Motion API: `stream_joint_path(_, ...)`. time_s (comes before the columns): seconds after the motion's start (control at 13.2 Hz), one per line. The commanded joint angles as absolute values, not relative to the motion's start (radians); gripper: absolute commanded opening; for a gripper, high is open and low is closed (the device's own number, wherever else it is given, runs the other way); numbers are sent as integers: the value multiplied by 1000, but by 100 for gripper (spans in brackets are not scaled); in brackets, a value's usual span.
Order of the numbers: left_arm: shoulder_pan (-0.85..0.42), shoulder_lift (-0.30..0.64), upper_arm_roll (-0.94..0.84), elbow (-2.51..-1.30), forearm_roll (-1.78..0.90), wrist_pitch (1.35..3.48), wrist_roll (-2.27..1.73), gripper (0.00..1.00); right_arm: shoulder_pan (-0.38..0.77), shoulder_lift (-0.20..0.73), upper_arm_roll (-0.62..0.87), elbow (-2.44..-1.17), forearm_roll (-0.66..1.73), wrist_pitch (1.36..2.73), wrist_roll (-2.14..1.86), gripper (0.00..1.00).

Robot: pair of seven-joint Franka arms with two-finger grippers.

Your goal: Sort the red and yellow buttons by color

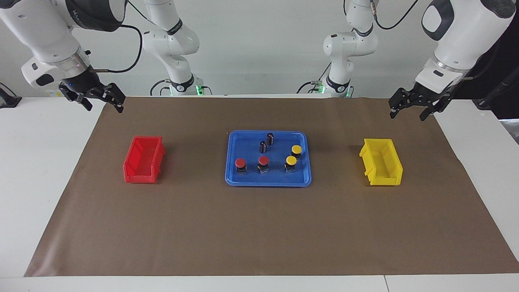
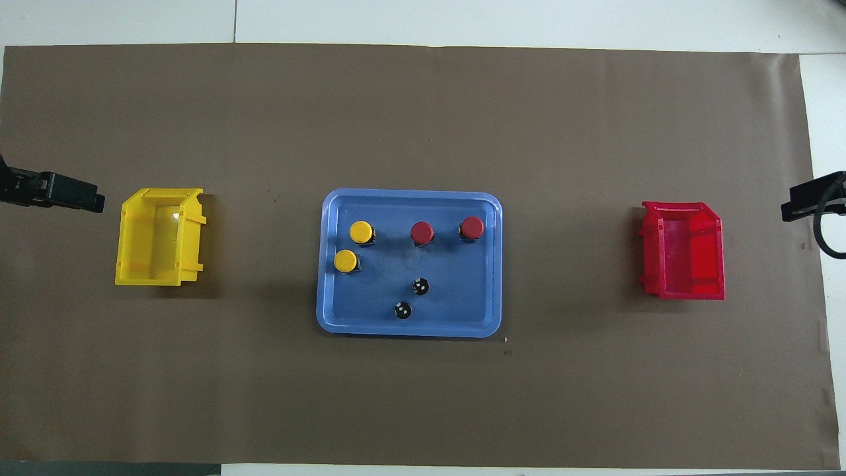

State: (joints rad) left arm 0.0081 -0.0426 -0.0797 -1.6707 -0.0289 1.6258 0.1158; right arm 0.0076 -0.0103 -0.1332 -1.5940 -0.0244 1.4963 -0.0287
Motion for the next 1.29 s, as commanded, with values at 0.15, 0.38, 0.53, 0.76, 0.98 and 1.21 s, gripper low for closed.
stream_joint_path(0.15,17,-45,-81,-1657,-29,1601,83,100,6,-28,-132,-1614,-21,1505,-40,100)
stream_joint_path(0.38,17,-44,-81,-1657,-29,1603,72,100,5,-28,-132,-1614,-21,1506,-41,100)
stream_joint_path(0.53,14,-44,-81,-1657,-28,1605,17,100,11,-28,-130,-1614,-21,1506,-51,100)
stream_joint_path(0.76,11,-44,-83,-1657,-28,1614,21,100,47,-18,-130,-1603,-9,1512,-52,99)
stream_joint_path(0.98,17,-51,-81,-1666,-28,1603,17,100,104,61,-132,-1472,18,1479,-35,96)
stream_joint_path(1.21,0,-52,-89,-1667,-28,1598,12,100,192,272,-129,-1242,81,1437,82,96)
